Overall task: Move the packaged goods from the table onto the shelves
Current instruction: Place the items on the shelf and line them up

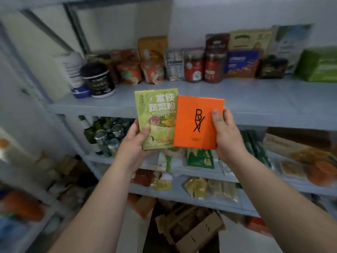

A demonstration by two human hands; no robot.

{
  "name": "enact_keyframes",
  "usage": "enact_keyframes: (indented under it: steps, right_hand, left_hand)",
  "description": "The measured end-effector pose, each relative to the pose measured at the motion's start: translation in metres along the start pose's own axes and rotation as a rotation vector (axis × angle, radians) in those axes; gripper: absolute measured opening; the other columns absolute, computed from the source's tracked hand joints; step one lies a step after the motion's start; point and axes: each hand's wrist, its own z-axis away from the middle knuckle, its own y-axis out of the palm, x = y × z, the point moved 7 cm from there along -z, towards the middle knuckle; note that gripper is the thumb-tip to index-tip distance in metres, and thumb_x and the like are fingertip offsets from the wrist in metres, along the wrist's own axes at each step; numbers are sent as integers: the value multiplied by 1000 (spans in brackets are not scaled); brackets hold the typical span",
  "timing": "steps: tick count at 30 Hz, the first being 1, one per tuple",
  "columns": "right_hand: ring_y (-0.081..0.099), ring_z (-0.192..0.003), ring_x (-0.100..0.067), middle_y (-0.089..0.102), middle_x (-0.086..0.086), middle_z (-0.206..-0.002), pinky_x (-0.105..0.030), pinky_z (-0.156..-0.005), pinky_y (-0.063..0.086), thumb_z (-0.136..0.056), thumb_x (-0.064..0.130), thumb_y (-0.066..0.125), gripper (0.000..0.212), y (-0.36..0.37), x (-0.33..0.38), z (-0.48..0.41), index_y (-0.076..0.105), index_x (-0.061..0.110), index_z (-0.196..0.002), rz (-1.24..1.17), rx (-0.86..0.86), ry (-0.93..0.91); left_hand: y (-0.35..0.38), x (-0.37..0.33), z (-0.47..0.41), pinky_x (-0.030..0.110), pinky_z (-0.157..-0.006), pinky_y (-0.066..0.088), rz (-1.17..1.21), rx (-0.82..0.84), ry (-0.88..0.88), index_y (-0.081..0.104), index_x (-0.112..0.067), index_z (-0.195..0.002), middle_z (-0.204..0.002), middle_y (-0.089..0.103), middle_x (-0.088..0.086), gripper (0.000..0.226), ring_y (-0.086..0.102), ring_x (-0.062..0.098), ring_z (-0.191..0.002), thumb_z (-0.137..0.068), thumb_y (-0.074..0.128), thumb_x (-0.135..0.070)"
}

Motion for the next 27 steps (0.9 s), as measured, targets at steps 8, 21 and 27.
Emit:
enact_keyframes:
  steps: [8, 21, 27]
  right_hand:
    - [73, -92, -10, 70, 7, -114, -38, -73, 63, -99, 53, 49, 35, 103, -1, -58, 48, 40, -131, 97, 277, -28]
    - [72, -97, -7, 69, 7, -115, -42, -84, 61, -88, 57, 55, 44, 268, -35, -107, 45, 45, -130, 108, 378, -88]
    - [66, -106, -8, 64, 13, -118, -42, -90, 57, -91, 55, 55, 32, 331, -51, -146, 45, 53, -121, 208, 241, -181]
  left_hand:
    - [-82, -30, -2, 56, -88, 57, 10, -316, 86, 41, -29, -149, -135, 65, 6, 59, 67, 31, -115, -94, 61, -32]
    - [-262, -96, -70, 39, -89, 59, -26, -497, 286, 51, -17, -140, -126, 69, 2, 35, 67, 23, -115, -106, 44, -10]
    - [-344, -139, -138, 54, -106, 48, -313, -419, 321, 60, -33, -134, -129, 68, -3, 36, 64, 23, -120, -103, 50, -19]
